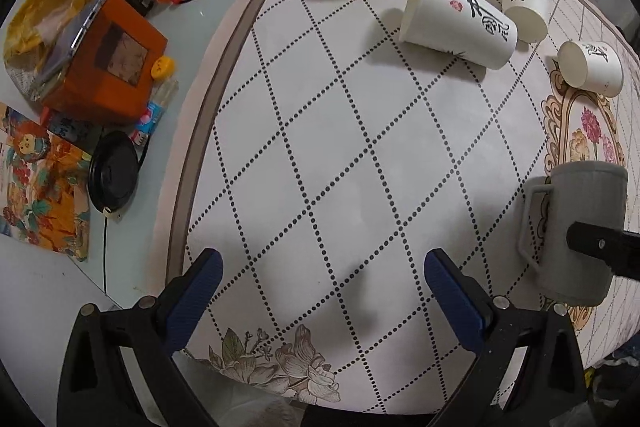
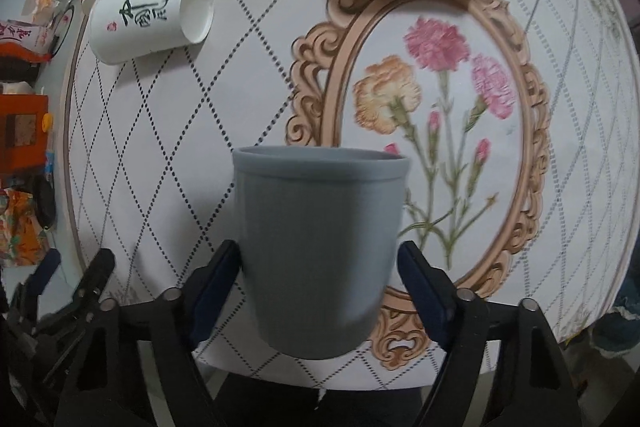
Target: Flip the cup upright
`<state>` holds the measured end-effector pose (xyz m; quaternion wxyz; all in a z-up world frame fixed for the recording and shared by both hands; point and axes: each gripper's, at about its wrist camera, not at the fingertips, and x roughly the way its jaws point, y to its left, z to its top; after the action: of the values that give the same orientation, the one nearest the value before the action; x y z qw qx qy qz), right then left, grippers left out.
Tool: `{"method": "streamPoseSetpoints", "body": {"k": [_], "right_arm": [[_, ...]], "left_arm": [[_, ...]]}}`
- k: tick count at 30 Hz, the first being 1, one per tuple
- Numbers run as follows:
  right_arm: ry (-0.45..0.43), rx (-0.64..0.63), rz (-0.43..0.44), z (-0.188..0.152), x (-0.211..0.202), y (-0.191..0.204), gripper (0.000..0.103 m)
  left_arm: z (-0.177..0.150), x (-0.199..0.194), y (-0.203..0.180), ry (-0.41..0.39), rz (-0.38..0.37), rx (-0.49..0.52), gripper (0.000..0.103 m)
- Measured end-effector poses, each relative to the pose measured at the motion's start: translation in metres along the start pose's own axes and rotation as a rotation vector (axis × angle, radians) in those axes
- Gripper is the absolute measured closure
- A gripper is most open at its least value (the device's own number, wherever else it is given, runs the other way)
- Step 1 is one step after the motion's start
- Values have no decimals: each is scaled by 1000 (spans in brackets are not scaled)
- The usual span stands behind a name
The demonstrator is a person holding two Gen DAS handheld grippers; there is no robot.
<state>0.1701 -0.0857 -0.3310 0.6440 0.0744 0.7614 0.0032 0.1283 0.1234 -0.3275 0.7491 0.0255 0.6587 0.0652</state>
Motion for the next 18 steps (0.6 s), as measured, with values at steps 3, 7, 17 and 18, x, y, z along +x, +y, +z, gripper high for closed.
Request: {"method": "streamPoseSetpoints", "body": {"k": [3,7,17,18], "right_arm": [[1,-9,-9,2,0,3,21],[-16,-6,13,2,-1,3,22],[-283,47,77,-26,-41,-17,22],[-329,55,72,-27,-46,-18,22]], "left_arm": [[-3,4,2,15,-9,-3,0],[-5,6,2,31,-12,-10,0],[-5,4,-12,71,-20,-6,0],[-3,5,-13,75,-25,-10,0]]}}
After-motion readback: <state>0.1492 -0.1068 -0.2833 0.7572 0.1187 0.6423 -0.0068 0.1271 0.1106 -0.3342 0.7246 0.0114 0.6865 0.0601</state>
